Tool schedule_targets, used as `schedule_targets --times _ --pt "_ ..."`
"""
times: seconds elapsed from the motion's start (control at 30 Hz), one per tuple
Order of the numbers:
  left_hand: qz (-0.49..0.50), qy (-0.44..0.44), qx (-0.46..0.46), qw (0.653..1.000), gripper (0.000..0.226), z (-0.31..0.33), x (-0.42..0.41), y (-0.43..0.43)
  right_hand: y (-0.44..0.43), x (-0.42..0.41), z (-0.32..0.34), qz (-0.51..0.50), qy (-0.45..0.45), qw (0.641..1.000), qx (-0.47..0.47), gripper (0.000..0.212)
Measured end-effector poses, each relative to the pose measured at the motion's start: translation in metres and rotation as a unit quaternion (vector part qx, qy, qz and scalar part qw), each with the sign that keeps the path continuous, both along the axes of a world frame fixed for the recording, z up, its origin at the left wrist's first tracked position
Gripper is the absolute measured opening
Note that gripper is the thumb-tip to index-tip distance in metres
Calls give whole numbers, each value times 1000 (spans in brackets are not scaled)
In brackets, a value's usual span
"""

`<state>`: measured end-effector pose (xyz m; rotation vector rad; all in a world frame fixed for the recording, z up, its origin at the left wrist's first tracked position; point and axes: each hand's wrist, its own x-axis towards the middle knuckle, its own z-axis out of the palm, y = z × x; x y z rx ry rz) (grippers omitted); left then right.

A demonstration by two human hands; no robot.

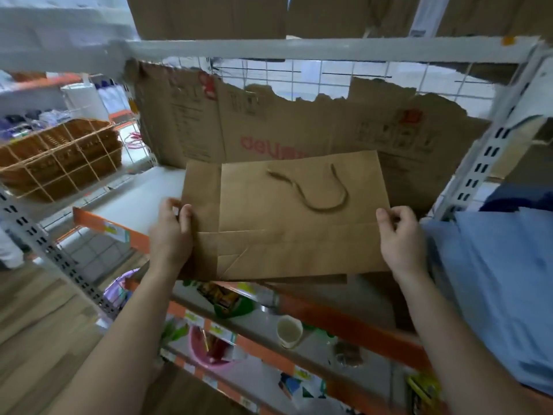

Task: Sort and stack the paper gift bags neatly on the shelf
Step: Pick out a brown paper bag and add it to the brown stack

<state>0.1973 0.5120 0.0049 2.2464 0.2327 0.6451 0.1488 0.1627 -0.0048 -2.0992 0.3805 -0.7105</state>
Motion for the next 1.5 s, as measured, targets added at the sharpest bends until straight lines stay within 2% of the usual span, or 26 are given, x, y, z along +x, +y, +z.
schedule_targets --times 0.23,0.33,0.5,0.63,0.83,1.0,1.1,1.5 --pt "16 32 -27 999 25 -21 90 76 63 88 -9 5 39 999 -22 17" --pt "14 55 -45 997 28 -35 118 101 89 112 -18 8 48 999 -1 14" --pt "-24 103 -66 992 38 -55 183 160 147 148 -34 -22 56 998 21 22" --pt "-80 165 -29 983 43 -60 239 208 205 161 -42 -80 81 993 25 21" --pt "-130 155 22 979 43 -62 293 259 281 166 -51 -145 116 982 33 18" --pt "-145 154 70 975 45 -65 321 268 308 159 -52 -184 131 973 47 18" --pt "-156 151 62 974 41 -68 333 264 314 156 -53 -210 129 968 50 21" --pt "-162 138 121 970 43 -84 357 250 320 145 -60 -244 143 957 65 25"
